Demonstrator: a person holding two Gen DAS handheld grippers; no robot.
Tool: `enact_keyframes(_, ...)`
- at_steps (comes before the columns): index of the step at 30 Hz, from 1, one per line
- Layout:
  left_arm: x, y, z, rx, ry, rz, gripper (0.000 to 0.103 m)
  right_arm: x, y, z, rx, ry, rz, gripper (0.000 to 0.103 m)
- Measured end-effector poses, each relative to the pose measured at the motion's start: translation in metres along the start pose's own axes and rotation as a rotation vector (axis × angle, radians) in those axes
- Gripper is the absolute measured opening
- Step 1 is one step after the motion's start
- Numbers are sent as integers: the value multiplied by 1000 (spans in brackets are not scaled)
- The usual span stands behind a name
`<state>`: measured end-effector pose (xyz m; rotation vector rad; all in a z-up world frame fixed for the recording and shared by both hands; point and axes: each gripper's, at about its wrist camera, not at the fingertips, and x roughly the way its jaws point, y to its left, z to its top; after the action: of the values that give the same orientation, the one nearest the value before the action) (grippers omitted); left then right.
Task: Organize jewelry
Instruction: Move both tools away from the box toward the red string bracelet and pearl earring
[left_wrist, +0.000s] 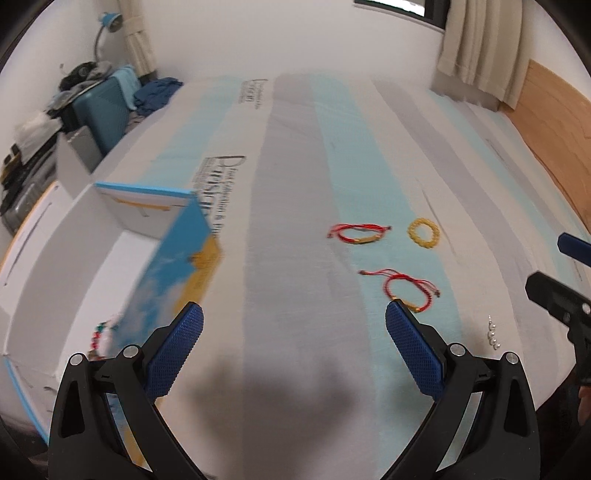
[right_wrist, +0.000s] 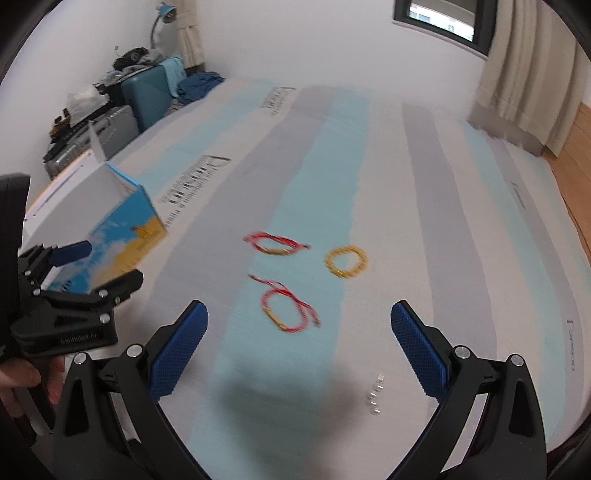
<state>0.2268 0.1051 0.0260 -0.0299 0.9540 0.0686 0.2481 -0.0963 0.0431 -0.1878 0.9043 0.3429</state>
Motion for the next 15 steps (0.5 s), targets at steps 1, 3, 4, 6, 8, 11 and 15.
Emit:
enact_keyframes(1, 6, -9, 1, 8, 3, -7, 97, 3, -6, -3, 6, 6, -4, 96)
enact_keyframes(3, 16, -22, 1, 17, 12, -21, 97, 9, -19, -10, 17, 21, -15, 95)
enact_keyframes(4, 19, -27, 2, 21, 14, -25, 97, 13, -28, -16, 26, 32, -22, 95)
enact_keyframes(6, 30, -40, 3, 34, 24, -36, 97, 20, -42, -25, 42, 50, -29, 95)
enact_keyframes(8, 41, -52, 4, 43, 34, -54, 97, 26, -55, -34, 57, 70, -32, 96)
enact_keyframes(11, 58, -68, 6, 62, 46, -65, 97, 33, -68, -47, 65, 87, -43, 95)
enact_keyframes(15, 78, -85, 7, 68, 58, -72, 97, 47, -84, -67, 72, 118, -47, 95)
